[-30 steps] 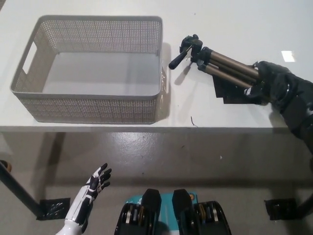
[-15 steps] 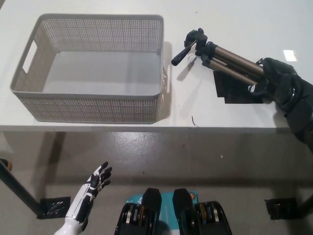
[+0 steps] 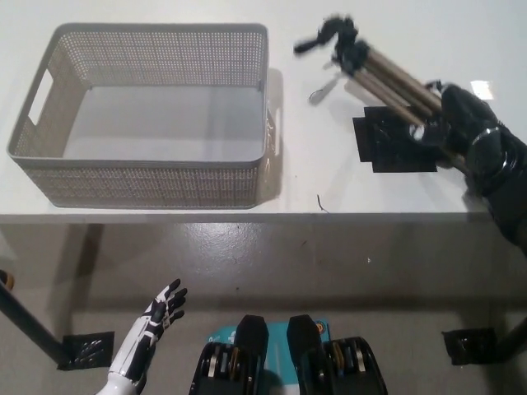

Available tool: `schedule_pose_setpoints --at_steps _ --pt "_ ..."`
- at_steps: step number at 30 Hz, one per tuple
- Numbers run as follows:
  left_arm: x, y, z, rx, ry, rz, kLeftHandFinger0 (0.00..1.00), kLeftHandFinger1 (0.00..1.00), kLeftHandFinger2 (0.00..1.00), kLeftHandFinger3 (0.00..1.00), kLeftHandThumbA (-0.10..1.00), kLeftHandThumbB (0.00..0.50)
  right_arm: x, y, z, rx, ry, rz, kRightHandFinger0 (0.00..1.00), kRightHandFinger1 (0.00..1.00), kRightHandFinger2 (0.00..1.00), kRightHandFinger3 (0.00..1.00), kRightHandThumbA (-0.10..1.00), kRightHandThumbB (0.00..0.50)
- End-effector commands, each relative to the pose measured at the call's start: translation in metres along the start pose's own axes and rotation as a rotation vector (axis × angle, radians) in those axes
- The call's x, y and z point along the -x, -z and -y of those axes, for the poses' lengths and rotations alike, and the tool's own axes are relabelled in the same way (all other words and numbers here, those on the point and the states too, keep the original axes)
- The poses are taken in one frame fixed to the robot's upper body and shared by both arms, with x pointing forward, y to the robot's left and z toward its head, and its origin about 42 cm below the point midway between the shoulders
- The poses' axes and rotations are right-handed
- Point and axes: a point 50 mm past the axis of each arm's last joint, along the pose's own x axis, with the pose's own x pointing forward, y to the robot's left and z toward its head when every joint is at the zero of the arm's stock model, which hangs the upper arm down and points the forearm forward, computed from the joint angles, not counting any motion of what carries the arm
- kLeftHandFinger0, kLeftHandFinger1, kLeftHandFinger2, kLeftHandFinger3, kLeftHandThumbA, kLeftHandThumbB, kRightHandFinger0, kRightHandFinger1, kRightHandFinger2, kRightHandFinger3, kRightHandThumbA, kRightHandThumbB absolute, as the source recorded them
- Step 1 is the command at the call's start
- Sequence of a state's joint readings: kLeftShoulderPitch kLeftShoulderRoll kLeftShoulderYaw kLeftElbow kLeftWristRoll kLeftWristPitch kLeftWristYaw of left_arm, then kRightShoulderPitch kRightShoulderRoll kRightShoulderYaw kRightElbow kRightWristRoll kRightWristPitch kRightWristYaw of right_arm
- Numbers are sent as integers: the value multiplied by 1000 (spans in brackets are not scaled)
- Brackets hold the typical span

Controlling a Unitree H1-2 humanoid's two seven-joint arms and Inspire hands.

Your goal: The robot uses its right hand to pick the tripod on the desk and places it into a rectangular container on the left.

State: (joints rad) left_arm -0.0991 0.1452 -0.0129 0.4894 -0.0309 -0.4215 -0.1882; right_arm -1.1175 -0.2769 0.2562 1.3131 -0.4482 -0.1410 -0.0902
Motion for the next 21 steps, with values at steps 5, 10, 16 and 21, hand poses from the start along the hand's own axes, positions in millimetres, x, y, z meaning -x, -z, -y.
schedule_pose_setpoints --at_steps 5,10,16,21 --pt "3 -5 -6 -14 -10 43 1000 1000 1000 1000 1000 500 -7 -102 106 -152 274 334 64 576 911 983 -100 132" --pt "10 -1 -3 -13 -1 37 1000 1000 1000 1000 1000 500 3 -119 127 -148 293 332 59 592 966 1000 -100 131" --pt "17 4 -4 -26 -5 18 1000 1000 1000 1000 1000 500 1 -147 135 -129 280 392 21 562 905 1000 -100 126" --pt "18 7 0 -29 5 8 1000 1000 1000 1000 1000 500 5 -205 128 -35 237 488 2 536 863 948 -100 138"
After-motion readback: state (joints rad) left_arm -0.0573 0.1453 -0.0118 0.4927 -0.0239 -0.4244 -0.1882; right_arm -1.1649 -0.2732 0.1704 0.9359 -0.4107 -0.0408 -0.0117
